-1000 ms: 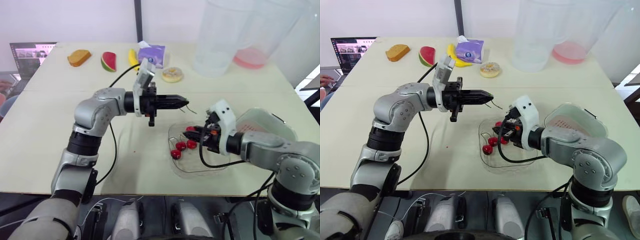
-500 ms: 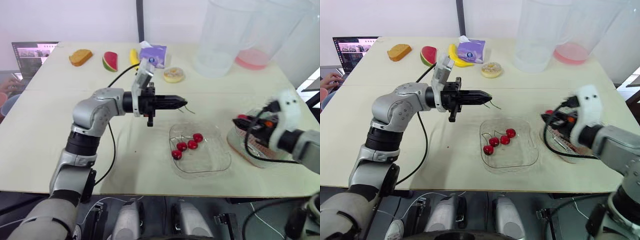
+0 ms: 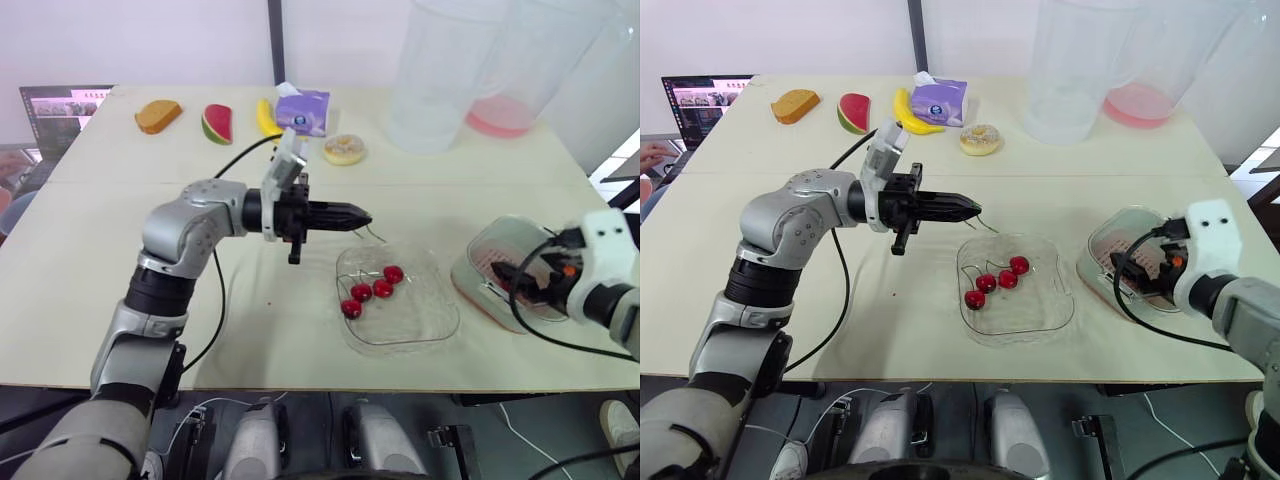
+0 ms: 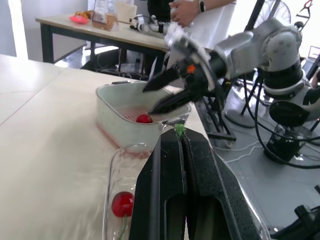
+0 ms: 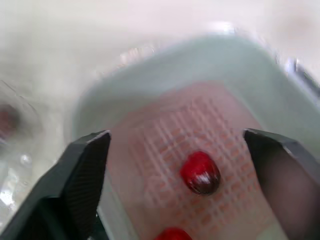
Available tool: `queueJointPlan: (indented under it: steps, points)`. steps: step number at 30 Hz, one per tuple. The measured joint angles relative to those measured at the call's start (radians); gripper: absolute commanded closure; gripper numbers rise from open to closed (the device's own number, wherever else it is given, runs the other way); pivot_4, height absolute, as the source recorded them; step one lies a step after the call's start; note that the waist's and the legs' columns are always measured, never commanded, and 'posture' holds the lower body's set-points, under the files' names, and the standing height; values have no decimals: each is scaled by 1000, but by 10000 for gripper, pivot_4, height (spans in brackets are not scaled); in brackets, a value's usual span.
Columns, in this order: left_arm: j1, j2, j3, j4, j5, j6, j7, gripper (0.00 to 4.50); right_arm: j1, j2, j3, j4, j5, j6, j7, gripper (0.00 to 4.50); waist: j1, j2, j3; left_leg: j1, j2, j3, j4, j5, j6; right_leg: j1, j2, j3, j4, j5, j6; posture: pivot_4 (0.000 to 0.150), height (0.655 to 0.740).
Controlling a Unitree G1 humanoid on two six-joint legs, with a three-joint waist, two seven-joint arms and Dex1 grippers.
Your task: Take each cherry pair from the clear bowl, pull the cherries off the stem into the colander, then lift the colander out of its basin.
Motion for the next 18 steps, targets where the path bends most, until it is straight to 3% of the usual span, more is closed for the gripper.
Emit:
queueJointPlan:
  steps: [4, 10, 18]
  points:
    - [8, 28, 1, -12, 0, -7, -8, 45000, -34, -52, -87, -52, 112, -46, 116, 366, 1, 0, 0, 0, 0, -1, -1, 0, 0, 0, 0, -1, -1, 0, 0, 1500, 7400]
    - [66, 121, 5, -80, -1, -26, -56, 45000, -17, -76, -129, -120, 426, -182, 325, 366, -1, 0, 0, 1, 0, -1, -1, 0, 0, 2, 0, -1, -1, 0, 0, 1500, 7400]
    - [184, 244, 50, -199, -17, -16, -70, 45000, 80, -156, 142, -139, 318, -377, 430, 366, 1, -1, 1, 3, 0, -1, -1, 0, 0, 4, -2, -1, -2, 0, 0, 1500, 7400]
